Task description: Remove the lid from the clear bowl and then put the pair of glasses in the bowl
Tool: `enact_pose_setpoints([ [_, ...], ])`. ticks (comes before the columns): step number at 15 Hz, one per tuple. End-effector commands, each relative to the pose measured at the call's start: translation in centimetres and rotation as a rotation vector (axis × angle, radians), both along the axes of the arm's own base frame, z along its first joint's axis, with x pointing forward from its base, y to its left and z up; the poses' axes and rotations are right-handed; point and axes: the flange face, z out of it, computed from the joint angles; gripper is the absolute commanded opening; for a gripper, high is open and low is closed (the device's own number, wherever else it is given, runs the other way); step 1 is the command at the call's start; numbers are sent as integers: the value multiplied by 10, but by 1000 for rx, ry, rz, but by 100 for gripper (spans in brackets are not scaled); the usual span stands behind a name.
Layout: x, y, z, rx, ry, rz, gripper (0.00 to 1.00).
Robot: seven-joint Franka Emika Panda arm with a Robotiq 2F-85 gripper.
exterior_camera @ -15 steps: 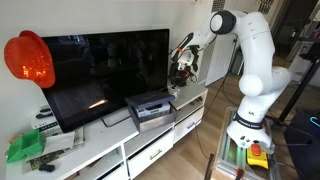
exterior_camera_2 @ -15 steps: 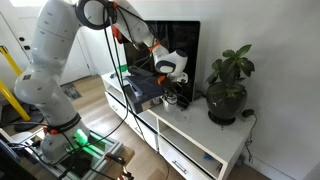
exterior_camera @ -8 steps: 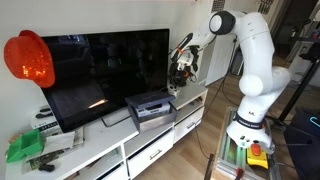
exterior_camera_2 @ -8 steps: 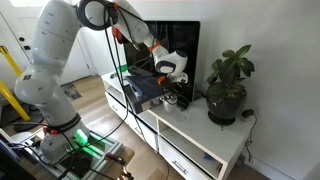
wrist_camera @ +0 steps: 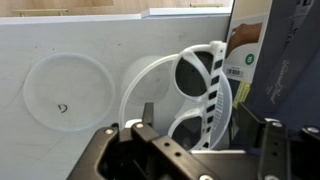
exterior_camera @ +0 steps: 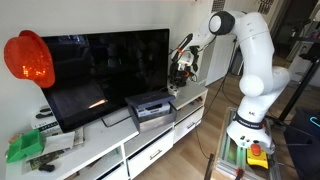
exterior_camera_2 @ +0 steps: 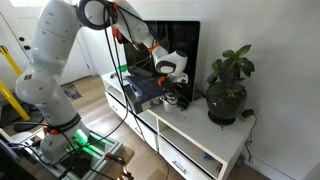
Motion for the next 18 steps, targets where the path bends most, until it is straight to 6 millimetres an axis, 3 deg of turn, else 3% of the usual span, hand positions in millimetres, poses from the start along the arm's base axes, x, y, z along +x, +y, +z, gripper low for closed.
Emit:
enact_pose_setpoints([
  [1,-5,6,7,-35,26,14,54],
  [9,-11,11,16,-53,38,30,0],
  [18,-18,5,28,42,137,32,3],
])
